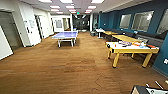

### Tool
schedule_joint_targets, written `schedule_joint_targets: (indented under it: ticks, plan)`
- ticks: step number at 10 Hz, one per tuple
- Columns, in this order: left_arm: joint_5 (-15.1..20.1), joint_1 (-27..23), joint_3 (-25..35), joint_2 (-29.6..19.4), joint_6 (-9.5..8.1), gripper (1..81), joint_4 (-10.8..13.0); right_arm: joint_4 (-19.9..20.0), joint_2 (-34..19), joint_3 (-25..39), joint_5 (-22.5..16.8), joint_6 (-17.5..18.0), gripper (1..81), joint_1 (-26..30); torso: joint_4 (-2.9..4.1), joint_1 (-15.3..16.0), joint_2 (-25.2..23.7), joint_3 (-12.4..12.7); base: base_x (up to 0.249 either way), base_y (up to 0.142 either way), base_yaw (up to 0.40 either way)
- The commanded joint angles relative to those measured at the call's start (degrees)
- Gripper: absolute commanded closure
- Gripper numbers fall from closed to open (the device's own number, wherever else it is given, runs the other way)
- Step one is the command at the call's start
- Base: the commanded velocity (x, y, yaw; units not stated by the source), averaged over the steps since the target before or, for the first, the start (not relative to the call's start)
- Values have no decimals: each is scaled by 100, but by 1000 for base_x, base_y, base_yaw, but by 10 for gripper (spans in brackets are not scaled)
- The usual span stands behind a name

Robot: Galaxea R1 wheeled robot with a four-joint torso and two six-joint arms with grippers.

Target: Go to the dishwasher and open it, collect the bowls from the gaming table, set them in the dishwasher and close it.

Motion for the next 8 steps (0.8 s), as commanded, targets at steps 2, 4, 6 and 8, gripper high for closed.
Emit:
schedule_joint_targets:
  ticks: [2,4,6,8]
  plan:
    - [298,-285,17,-10,46,10,19,-46,12,12,-290,-30,10,291,0,0,0,0,185,0,0]
    - [298,-285,17,-10,46,10,27,-46,21,21,-290,-30,10,301,0,-2,0,0,185,0,0]
    - [298,-285,17,-10,46,10,27,-46,21,21,-290,-30,10,309,0,2,0,0,185,0,0]
    - [298,-285,9,8,46,10,27,-46,21,13,-290,-30,10,309,0,2,0,0,185,0,0]
